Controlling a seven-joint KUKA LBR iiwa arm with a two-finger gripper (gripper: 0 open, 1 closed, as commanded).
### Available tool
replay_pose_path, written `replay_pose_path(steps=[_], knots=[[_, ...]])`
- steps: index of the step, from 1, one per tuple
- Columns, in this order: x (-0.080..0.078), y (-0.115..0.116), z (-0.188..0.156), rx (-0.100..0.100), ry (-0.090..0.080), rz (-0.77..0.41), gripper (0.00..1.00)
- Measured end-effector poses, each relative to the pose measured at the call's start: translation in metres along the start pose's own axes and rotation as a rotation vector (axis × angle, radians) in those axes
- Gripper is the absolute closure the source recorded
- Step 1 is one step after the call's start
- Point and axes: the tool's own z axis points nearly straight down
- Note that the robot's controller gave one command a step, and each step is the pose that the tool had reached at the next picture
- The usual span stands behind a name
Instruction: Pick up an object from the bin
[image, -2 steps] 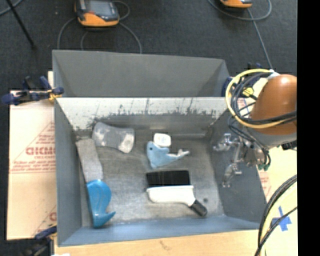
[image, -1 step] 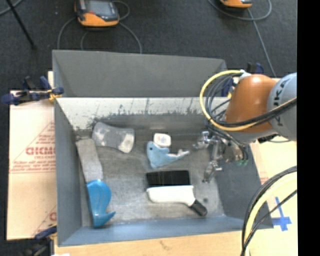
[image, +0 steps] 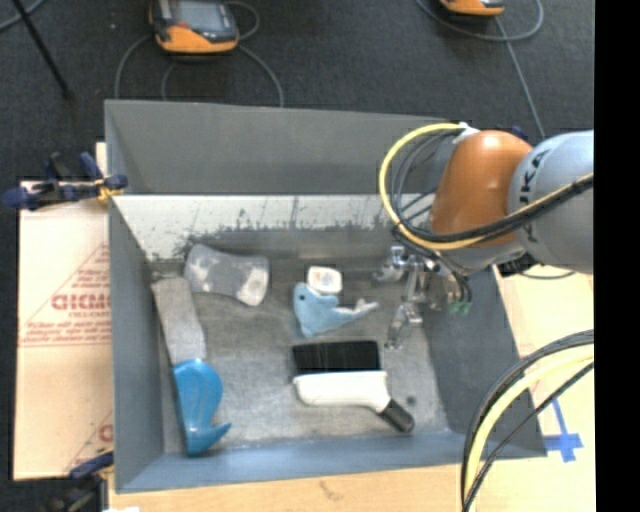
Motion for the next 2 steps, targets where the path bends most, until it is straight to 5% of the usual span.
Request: replay_pose_path(steps=[1, 2], knots=[[-0.011, 0.014, -0.007, 0.001, -0.002, 0.193, 0.0], [-0.019, 0.042, 0.02, 0.002, -0.002, -0.103, 0.0]])
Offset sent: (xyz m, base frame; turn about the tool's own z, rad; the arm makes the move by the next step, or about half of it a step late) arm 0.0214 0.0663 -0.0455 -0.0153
